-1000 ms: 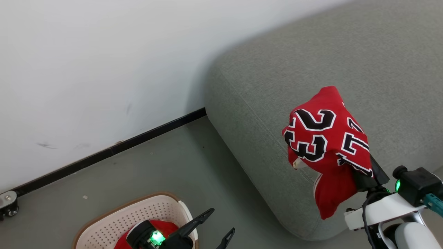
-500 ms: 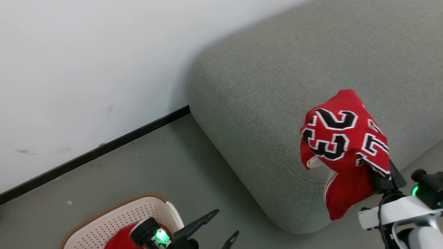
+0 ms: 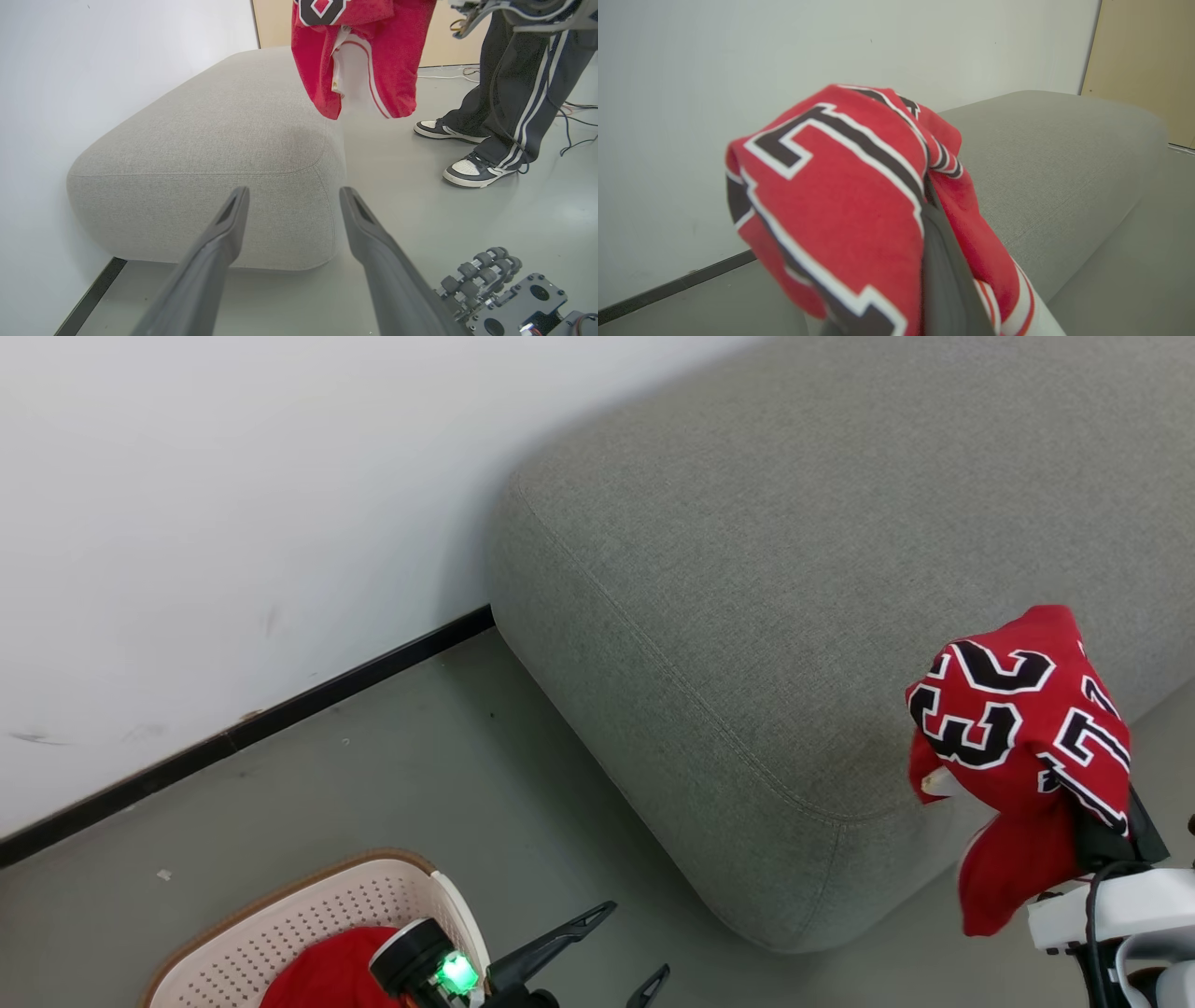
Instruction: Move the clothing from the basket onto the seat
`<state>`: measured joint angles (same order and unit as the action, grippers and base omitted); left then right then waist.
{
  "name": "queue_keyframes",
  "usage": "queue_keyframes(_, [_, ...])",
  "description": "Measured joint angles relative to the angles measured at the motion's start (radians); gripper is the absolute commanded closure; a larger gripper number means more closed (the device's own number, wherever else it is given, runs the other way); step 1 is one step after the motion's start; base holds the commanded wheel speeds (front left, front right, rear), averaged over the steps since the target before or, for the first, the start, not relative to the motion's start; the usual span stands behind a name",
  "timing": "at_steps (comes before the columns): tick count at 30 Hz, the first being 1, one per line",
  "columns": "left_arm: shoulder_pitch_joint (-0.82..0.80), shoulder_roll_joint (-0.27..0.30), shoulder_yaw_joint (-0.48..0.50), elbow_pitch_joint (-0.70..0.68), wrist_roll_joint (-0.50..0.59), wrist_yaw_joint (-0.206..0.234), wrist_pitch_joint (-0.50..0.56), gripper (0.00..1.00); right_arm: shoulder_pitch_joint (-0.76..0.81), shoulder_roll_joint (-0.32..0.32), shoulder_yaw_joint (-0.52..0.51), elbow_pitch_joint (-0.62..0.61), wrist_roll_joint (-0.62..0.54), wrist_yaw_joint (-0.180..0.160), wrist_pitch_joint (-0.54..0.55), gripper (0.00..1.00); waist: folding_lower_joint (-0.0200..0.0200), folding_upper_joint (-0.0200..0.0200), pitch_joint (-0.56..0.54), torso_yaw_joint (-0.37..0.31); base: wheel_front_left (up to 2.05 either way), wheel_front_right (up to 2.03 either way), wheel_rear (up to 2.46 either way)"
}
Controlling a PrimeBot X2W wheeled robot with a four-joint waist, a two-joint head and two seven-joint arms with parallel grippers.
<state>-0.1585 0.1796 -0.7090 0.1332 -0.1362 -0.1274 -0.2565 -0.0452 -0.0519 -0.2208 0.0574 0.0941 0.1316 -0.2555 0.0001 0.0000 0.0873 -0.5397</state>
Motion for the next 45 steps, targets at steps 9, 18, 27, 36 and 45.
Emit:
queue_keyframes(9, [0.0,0.003,-0.02,-0.061,0.024,0.0,0.0,0.0,-0.075,-0.041,-0.017,0.041,-0.009,0.0,0.0,1.0,0.0,0.0,0.041,-0.002,0.0,0.0,0.0])
queue_keyframes(18, [0.0,0.045,-0.048,-0.088,0.05,0.0,0.0,0.0,-0.177,-0.086,-0.031,0.081,-0.022,0.0,0.0,1.0,0.0,0.0,0.093,0.007,0.0,0.0,0.0])
queue_keyframes(27, [-0.009,0.081,-0.05,-0.112,0.071,0.0,0.0,0.0,-0.303,-0.139,-0.055,0.15,0.003,0.0,0.001,1.0,0.0,0.0,0.158,0.023,0.0,0.0,0.0])
queue_keyframes(36, [-0.029,0.119,-0.058,-0.119,0.079,0.0,0.0,0.0,-0.445,-0.181,-0.05,0.219,0.029,0.0,0.009,1.0,0.0,0.0,0.223,0.04,0.0,0.0,0.0])
queue_keyframes(45, [-0.065,0.167,-0.061,-0.142,0.095,0.0,0.0,0.0,-0.603,-0.212,0.005,0.328,0.047,0.0,0.021,1.0,0.0,0.0,0.296,0.06,0.0,0.0,0.0])
